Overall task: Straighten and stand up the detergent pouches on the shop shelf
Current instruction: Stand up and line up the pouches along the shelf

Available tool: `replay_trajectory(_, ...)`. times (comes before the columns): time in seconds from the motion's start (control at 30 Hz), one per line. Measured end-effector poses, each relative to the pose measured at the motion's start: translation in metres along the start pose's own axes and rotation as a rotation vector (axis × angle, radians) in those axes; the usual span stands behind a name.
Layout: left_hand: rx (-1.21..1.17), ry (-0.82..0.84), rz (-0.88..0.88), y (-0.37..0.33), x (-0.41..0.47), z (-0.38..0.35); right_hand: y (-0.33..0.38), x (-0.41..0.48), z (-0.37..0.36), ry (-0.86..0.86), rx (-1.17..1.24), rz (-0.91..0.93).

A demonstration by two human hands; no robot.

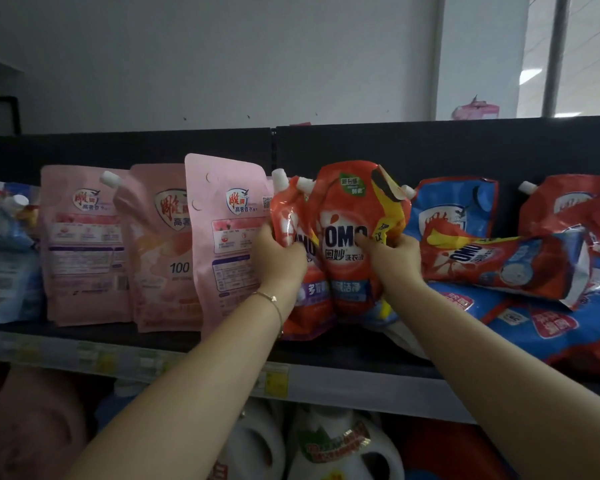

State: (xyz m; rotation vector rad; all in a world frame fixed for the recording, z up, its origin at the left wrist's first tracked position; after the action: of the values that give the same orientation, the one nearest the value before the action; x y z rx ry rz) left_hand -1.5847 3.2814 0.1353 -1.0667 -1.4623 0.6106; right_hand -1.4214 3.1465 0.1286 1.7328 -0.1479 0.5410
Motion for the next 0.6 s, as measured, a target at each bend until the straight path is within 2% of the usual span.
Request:
replay_trajectory(0.17, 0.037, -0.094, -0.163, 0.008, -0.002, 0.000, -0.017, -0.011, -0.028, -0.180, 0.011, -0.026)
replay_trajectory(0.33, 0.068, 0.039, -0.446, 0.010, -0.015, -0.014, -0.040, -0.017, -0.054, -0.326, 0.048, -0.118)
replay_trajectory(0.43, 0.123, 0.078, -0.489, 0.011, -0.010, -0.018, -0.055, -0.014, -0.064, -0.279, -0.011, -0.145)
replay_trajectory(0.6, 0.153, 0.128, -0.501, 0.011, -0.006, -0.017, -0.049, 0.005, -0.063, -0.060, -0.123, -0.239)
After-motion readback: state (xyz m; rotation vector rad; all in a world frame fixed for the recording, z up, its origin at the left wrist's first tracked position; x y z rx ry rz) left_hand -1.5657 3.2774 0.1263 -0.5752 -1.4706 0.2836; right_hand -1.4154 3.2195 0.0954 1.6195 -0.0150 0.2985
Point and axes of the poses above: each hand's wrist, its own x-axis towards the middle knuckle, its own z-axis out of the back of the hand, y = z × x, the point moved 7 cm from there along x, towards the middle knuckle, and after that the axes turned 7 degrees about -y, right-handed, at the moved point
